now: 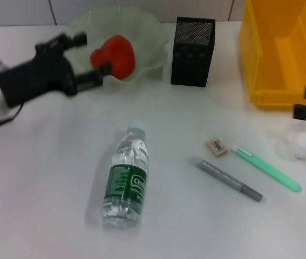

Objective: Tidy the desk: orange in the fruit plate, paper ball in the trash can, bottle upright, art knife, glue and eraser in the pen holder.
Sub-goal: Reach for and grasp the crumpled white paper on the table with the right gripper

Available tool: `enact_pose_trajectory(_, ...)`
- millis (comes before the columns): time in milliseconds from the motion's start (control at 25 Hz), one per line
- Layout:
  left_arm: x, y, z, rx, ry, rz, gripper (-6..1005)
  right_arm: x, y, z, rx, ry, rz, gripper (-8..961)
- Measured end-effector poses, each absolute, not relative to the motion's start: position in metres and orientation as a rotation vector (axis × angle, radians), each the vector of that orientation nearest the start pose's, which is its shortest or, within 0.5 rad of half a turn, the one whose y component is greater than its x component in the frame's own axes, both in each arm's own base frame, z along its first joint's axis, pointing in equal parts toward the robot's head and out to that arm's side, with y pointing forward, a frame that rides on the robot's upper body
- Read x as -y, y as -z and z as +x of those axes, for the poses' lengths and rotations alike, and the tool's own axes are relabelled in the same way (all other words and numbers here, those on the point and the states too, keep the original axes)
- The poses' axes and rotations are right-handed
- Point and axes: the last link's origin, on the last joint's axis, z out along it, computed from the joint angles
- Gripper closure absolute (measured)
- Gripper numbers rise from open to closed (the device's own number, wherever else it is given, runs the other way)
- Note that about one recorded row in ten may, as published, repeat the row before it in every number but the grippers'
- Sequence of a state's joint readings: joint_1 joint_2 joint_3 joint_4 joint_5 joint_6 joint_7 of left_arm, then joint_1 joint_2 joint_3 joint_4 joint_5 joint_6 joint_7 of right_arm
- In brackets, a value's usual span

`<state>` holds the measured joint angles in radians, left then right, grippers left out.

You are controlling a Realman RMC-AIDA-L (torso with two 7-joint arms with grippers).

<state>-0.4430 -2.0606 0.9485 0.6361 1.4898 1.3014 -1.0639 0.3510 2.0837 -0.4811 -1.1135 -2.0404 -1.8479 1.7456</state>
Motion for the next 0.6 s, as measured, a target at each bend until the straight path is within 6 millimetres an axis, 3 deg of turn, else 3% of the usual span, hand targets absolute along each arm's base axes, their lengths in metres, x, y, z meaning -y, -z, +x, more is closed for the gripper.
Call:
enact_pose_trajectory(120,-0.32,-0.01,-0.275,0.305,0.826,-2.458,145,-0.289,-0.118,0.272,-1.064,-0.39,-2.499,129)
enact_pose_trajectory(240,-0.301,-0.009,-0.288,0.343,0.832,-2.454,143,-0.297,-0.126,0.258,-1.207,-0.103,-2.391,130)
enact_pose_trajectory(480,-0.286,-0.002,-0.3,0.383,0.821,-2.446,142,-0.317,-0.108,0.251,-1.309,0.263,-2.257,132)
enact_pose_trajectory(600,-0.285,-0.002,-0.301,0.389,0.822,-2.447,142,-0.323,-0.091,0.255,-1.316,0.344,-2.244,133)
